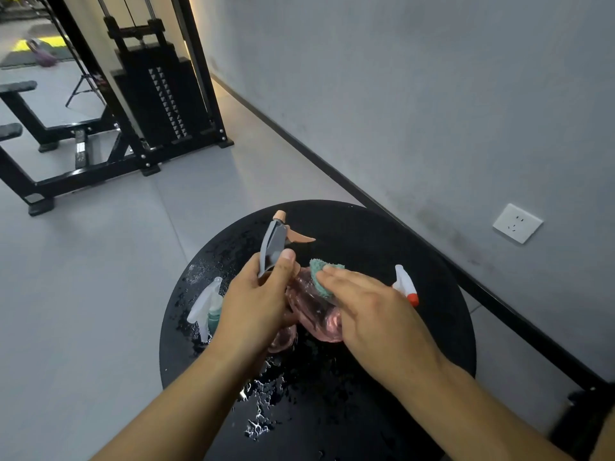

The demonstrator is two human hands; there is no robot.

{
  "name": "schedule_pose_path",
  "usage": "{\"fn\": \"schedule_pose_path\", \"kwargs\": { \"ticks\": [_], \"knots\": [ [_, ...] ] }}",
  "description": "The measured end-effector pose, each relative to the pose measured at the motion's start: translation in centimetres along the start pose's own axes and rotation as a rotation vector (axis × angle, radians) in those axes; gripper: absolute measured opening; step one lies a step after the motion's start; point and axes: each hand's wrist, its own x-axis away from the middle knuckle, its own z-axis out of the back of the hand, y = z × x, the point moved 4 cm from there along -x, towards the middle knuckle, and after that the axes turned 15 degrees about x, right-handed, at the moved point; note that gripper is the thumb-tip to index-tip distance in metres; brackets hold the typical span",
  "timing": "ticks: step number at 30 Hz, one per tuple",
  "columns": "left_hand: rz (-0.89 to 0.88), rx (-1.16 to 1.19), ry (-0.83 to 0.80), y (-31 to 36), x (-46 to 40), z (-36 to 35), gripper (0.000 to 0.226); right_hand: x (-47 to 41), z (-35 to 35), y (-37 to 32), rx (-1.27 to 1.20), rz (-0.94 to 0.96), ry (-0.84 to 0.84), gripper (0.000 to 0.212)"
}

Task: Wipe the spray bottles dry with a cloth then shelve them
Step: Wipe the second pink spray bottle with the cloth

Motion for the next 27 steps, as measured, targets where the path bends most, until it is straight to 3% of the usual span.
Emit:
{"fn": "schedule_pose_path", "kwargs": {
  "ticks": [8, 14, 19, 24, 27],
  "knots": [
    [-0.059, 0.000, 0.040, 1.1, 0.1, 0.4, 0.018, -0.2, 0.5, 0.5, -0.007, -0.031, 0.061, 0.053],
    [-0.012, -0.024, 0.048, 0.2, 0.3, 0.3, 0.019, -0.2, -0.5, -0.9, -0.002, 0.093, 0.068, 0.052],
    [-0.027, -0.019, 0.124, 1.1, -0.3, 0.8, 0.024, -0.3, -0.2, 0.2, -0.019, 0.012, 0.117, 0.055],
    [-0.011, 0.004, 0.134, 0.6, 0.2, 0.4, 0.023, 0.2, -1.0, -1.4, 0.033, 0.114, 0.140, 0.060],
    [-0.022, 0.019, 0.173, 1.5, -0.1, 0.7, 0.029, -0.1, -0.7, -0.2, 0.014, 0.035, 0.151, 0.061]
  ]
}}
